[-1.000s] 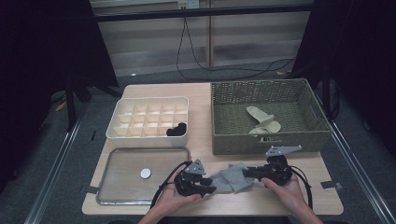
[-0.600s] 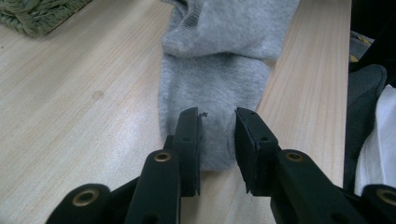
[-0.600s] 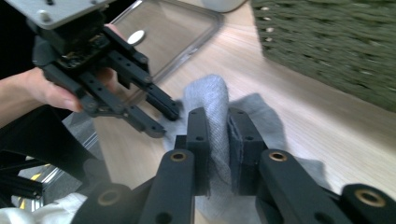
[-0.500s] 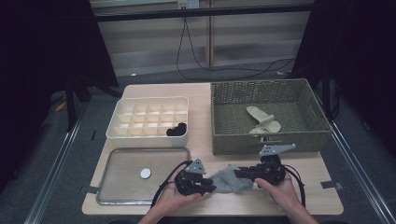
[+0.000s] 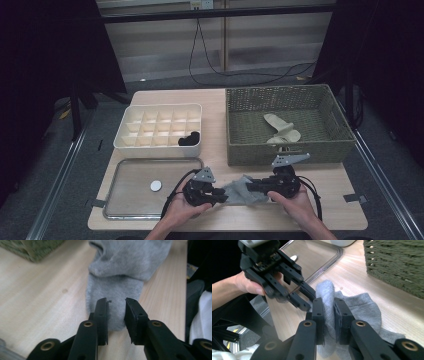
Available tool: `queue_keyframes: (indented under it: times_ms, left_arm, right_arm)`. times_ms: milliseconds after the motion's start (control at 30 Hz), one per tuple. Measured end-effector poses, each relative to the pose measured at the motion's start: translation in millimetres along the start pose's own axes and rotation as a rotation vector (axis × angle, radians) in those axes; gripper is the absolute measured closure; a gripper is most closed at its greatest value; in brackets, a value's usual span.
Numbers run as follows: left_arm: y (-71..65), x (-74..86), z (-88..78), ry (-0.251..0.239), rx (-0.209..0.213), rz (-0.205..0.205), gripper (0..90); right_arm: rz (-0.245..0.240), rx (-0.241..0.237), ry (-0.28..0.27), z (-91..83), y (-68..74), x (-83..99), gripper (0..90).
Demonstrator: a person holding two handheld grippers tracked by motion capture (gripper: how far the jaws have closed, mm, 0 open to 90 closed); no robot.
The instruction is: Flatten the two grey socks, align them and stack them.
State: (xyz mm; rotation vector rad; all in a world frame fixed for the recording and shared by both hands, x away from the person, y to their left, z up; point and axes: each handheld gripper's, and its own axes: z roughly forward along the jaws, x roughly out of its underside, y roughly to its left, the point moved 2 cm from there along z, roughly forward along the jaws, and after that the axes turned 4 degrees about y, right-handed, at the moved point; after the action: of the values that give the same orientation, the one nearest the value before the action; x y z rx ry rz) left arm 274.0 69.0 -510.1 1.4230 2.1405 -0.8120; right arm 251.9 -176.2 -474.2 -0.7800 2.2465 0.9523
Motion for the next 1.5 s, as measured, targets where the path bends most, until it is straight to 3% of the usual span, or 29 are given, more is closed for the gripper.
queue_keyframes:
  times_ms: [200, 500, 600, 667, 1000, 1167, 1367, 1500]
  left_arm:
    - [-2.6, -0.4, 2.0, 0.005, -0.010, 0.004, 64.5]
    - [-3.3, -0.4, 1.8, -0.014, 0.003, -0.005, 57.1]
    - [-3.0, 0.0, -5.2, -0.027, 0.004, 0.004, 55.4]
    - [-2.2, 1.8, -11.0, -0.041, 0.004, -0.005, 55.5]
    - [3.3, 17.0, -41.6, -0.116, -0.026, -0.049, 63.1]
    - [4.7, 16.8, -43.2, -0.133, -0.021, -0.067, 64.2]
    - [-6.0, 12.6, -35.4, -0.105, 0.005, -0.035, 64.1]
    - [-11.0, 12.2, -30.8, -0.081, 0.024, -0.012, 66.0]
  right_arm:
    - [-0.015, -0.014, 0.038, 9.2, 7.1, -2.0, 78.7]
    - [-0.039, -0.034, 0.047, 23.3, 16.4, -11.2, 75.8]
    - [-0.046, -0.042, 0.056, 26.0, 16.4, -9.9, 72.0]
    - [-0.085, -0.048, 0.072, 26.3, 20.0, -8.8, 68.5]
    - [-0.065, -0.064, 0.028, 11.7, 18.2, -8.4, 59.1]
    - [-0.045, -0.030, 0.032, 6.6, 9.4, -4.7, 64.1]
    - [-0.049, 0.073, 0.066, 9.1, -13.2, -3.3, 65.7]
    - [-0.037, 0.108, 0.087, 15.6, -26.6, -4.2, 64.9]
